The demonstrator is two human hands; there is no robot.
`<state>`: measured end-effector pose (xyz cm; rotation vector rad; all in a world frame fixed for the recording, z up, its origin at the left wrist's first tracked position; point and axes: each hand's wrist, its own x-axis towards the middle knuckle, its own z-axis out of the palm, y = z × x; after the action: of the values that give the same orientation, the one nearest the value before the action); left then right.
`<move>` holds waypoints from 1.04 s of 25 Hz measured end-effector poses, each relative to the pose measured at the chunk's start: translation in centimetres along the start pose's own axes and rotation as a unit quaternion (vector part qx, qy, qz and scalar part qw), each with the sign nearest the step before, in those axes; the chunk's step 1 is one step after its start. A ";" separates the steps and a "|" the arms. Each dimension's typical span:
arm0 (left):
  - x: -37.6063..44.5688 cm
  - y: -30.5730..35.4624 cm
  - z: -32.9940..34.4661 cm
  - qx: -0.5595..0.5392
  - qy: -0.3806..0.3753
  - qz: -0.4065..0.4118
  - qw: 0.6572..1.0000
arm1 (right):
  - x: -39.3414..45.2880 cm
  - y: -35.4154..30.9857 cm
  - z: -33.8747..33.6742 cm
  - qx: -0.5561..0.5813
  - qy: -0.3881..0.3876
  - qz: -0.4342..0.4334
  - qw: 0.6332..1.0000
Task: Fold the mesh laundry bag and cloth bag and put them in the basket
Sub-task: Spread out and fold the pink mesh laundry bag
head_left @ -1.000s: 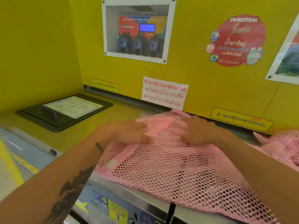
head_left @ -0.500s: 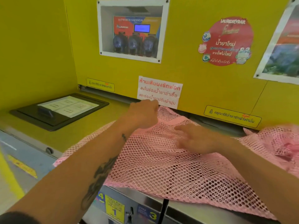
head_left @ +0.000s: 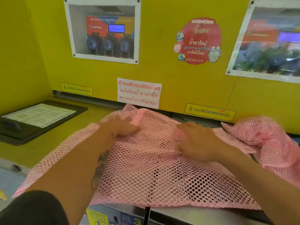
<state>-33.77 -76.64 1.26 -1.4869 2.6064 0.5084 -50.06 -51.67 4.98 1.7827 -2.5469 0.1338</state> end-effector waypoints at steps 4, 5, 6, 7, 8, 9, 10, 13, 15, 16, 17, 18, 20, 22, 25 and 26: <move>-1.4 0.0 -1.1 0.082 0.110 -0.077 0.988 | -2.1 2.4 0.9 -0.009 -0.086 0.087 0.992; -2.5 1.3 -1.3 0.131 0.168 -0.063 0.975 | -2.6 2.7 1.4 0.004 -0.117 0.097 0.988; -3.5 3.0 -1.5 0.141 0.213 -0.015 0.967 | -2.9 2.9 1.8 0.011 -0.135 0.103 0.985; -4.8 5.1 -1.3 0.113 0.221 0.055 0.967 | -3.0 3.1 2.1 0.013 -0.143 0.109 0.984; -5.5 6.9 -0.6 0.077 0.186 0.124 0.972 | -3.1 3.0 1.9 0.008 -0.151 0.114 0.982; -6.4 8.4 0.4 0.055 0.130 0.170 0.975 | -3.3 2.9 1.5 -0.003 -0.160 0.114 0.980; -6.6 9.2 1.6 0.055 0.070 0.186 0.978 | -3.6 2.7 0.7 -0.020 -0.175 0.110 0.978; -5.6 8.9 3.4 0.092 0.011 0.168 0.981 | -5.4 2.8 -1.9 -0.030 -0.214 0.079 0.973; -5.3 8.6 2.9 0.058 0.034 0.175 0.982 | -7.3 3.4 -3.3 -0.020 -0.225 0.054 0.973; -5.5 8.9 2.3 0.006 0.046 0.195 0.980 | -8.3 3.8 -4.1 -0.012 -0.229 0.052 0.972; -5.7 9.4 1.8 -0.062 0.065 0.220 0.971 | -9.2 4.2 -5.0 -0.002 -0.235 0.058 0.970; -6.2 10.1 1.5 -0.114 0.091 0.241 0.960 | -9.8 4.5 -5.8 0.008 -0.240 0.066 0.969; -7.0 11.8 1.2 -0.143 0.151 0.272 0.940 | -9.7 5.5 -6.5 0.040 -0.207 0.078 0.974; -7.2 13.3 1.4 -0.147 0.189 0.286 0.928 | -8.2 6.2 -5.9 0.083 -0.108 0.094 0.986; -6.4 14.8 2.4 -0.155 0.188 0.291 0.925 | -7.0 6.5 -3.1 0.073 -0.084 0.064 0.992; -6.1 15.1 2.7 -0.152 0.170 0.295 0.928 | -6.9 6.3 -2.3 0.059 -0.129 0.044 0.989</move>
<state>-43.67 -63.72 3.77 -0.8703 3.3928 0.7962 -53.70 -42.83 6.46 1.8377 -2.8540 0.0622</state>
